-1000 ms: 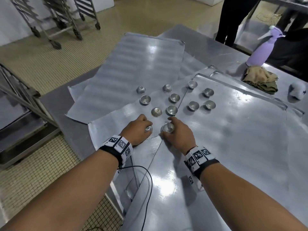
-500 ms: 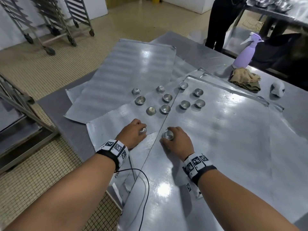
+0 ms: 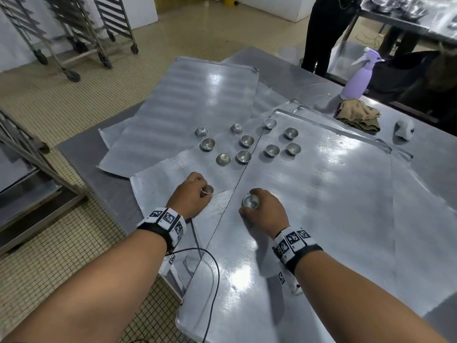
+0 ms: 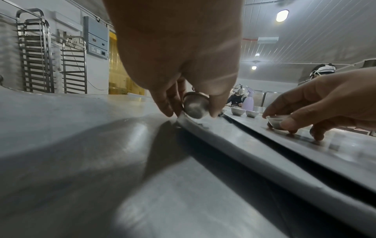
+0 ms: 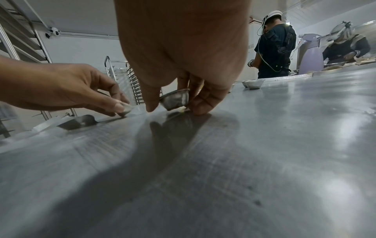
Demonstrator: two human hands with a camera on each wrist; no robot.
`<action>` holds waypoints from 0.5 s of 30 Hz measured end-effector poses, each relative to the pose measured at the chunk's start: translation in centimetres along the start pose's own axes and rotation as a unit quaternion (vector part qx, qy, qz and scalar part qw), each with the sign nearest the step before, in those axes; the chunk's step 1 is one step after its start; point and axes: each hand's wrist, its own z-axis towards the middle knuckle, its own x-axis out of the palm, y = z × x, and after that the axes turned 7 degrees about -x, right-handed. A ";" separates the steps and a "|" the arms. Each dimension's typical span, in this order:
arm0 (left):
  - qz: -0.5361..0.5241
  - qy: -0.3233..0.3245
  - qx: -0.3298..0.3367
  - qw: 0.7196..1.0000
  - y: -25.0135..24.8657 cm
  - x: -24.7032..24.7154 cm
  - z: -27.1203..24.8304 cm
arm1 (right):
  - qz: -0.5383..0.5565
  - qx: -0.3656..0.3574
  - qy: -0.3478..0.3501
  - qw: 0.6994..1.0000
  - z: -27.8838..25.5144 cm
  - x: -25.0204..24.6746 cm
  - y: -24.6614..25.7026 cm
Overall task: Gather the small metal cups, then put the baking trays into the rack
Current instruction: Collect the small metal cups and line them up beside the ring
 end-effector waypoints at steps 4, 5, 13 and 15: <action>0.004 0.014 -0.021 1.000 0.1 -0.3 -0.4 | 0.006 0.004 0.005 1.000 -0.3 0.0 -0.2; 0.000 0.013 -0.028 1.000 0.0 -0.3 -0.5 | 0.005 0.005 0.005 1.000 -0.5 0.0 -0.2; -0.056 0.018 -0.015 0.998 -2.8 -0.3 -2.5 | 0.031 0.024 0.019 0.999 -3.0 -2.3 -1.4; -0.052 0.030 0.003 0.998 -5.0 0.1 -3.2 | 0.028 0.032 0.030 0.999 -4.1 -3.9 -2.1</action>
